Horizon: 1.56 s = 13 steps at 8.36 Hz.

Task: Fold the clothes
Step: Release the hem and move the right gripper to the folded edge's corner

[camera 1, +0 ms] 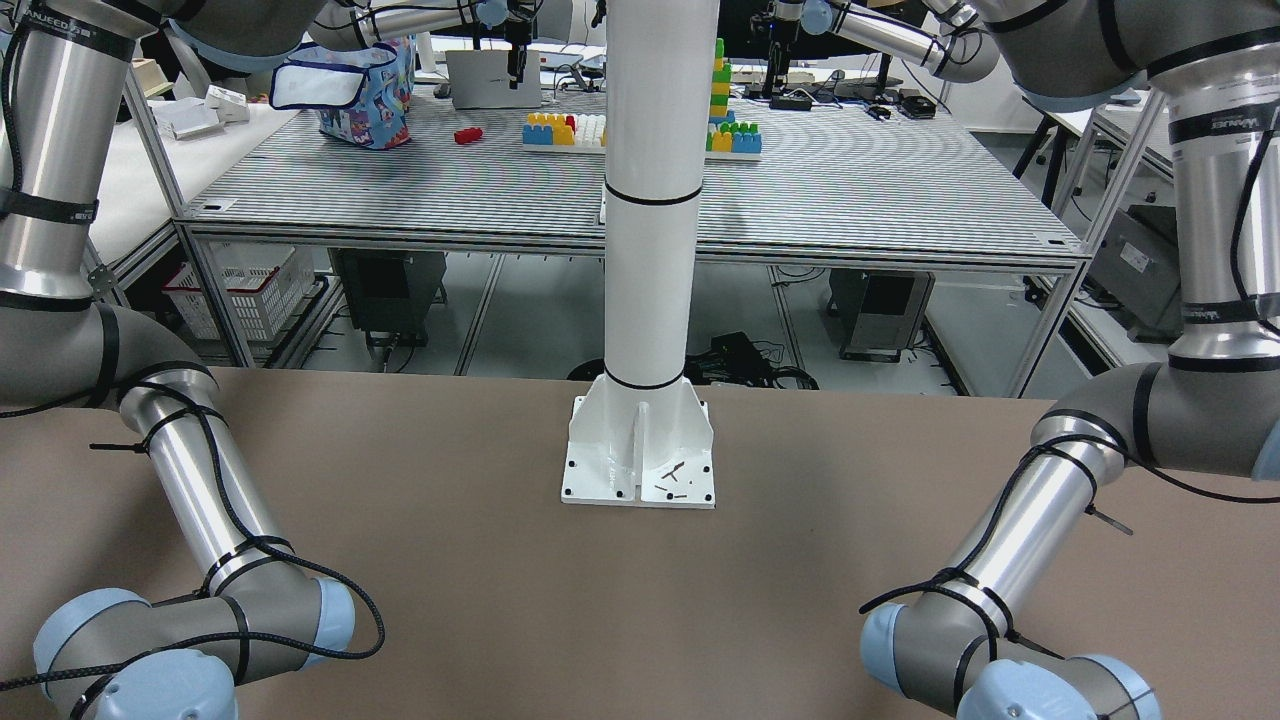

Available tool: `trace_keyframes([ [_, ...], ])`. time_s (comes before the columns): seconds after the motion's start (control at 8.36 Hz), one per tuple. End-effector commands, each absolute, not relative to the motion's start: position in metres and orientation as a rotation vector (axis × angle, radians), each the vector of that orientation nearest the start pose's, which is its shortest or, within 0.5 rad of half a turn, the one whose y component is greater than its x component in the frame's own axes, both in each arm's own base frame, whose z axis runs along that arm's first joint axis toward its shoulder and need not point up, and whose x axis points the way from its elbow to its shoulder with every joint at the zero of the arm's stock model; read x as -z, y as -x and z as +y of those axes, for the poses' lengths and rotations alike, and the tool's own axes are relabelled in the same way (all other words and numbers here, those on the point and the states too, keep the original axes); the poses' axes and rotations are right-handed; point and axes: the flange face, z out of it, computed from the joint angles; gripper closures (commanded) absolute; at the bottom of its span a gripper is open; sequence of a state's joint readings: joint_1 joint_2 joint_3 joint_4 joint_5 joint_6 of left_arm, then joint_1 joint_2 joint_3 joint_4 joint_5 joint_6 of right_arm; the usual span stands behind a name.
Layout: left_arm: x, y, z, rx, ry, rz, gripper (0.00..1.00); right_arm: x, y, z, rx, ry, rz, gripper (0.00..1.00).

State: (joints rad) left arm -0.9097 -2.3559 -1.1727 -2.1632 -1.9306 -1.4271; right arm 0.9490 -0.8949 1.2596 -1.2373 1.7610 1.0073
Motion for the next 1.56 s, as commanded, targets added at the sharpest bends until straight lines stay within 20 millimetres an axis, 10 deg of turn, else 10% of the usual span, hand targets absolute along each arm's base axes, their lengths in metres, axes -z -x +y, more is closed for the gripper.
trace_keyframes([
  [0.0,-0.287,-0.419,-0.711,0.54,-0.231,1.006,0.76,-0.377,0.368,-0.697,-0.365,-0.373,-0.627,0.87],
  [0.24,-0.291,-0.413,-0.718,0.546,-0.244,1.016,0.54,-0.352,0.372,-0.701,-0.475,-0.359,-0.681,0.56],
  [0.48,-0.294,-0.413,-0.719,0.549,-0.24,1.013,0.35,-0.338,0.37,-0.692,-0.523,-0.361,-0.749,0.46],
  [0.84,-0.297,-0.413,-0.716,0.556,-0.235,1.016,0.32,-0.379,0.389,-0.544,-0.449,-0.308,-0.883,0.37],
  [1.44,-0.295,-0.418,-0.713,0.565,-0.225,1.022,0.3,-0.439,0.409,-0.489,-0.419,-0.248,-0.884,0.33],
])
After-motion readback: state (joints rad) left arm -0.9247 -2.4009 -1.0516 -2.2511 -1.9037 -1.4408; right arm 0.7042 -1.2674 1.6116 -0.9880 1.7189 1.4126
